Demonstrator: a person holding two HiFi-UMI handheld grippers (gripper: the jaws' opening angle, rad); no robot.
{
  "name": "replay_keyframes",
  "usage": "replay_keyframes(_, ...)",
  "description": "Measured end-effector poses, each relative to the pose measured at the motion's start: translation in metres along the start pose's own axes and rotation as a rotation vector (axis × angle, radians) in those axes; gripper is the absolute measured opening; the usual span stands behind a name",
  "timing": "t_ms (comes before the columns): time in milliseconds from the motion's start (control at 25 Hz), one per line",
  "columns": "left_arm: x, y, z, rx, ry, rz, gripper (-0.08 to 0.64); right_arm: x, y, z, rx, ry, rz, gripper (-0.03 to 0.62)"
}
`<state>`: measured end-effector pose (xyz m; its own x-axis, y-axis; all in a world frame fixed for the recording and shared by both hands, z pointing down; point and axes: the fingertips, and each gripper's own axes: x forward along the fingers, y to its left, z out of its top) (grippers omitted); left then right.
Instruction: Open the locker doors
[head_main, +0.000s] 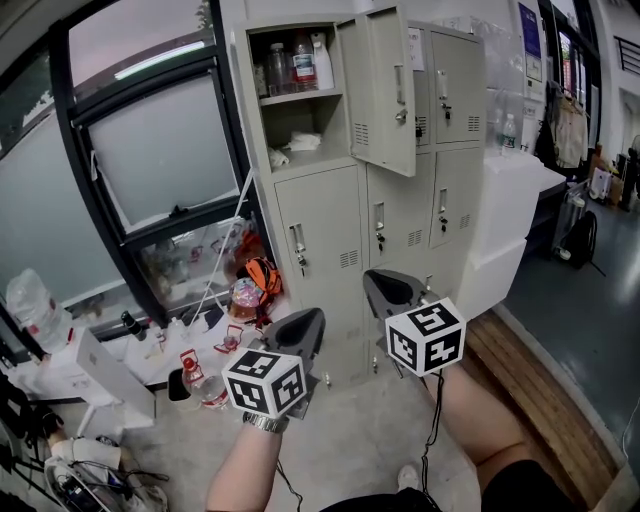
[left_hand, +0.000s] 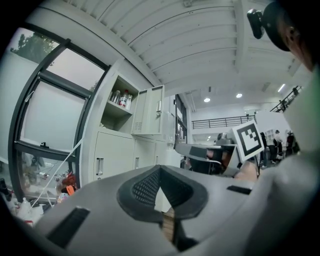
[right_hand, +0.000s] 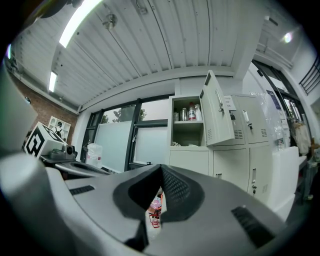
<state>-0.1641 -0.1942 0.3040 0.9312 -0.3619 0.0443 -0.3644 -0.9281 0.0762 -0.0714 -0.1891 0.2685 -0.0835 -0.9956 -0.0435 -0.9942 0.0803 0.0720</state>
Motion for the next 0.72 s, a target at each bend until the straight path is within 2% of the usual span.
replay_keyframes(280,0.003,0.012,-0.004,0.009,0.004,0.028,-0.002,0.015,0.004,-0.005,0.004,-0.003,0.031,0.000)
replay_keyframes(720,0.053,0.044,0.004,0.003,-0.016,0.117,-0.002,0.070,-0.031,-0.006,0.004,-0.020,0.134,0.000)
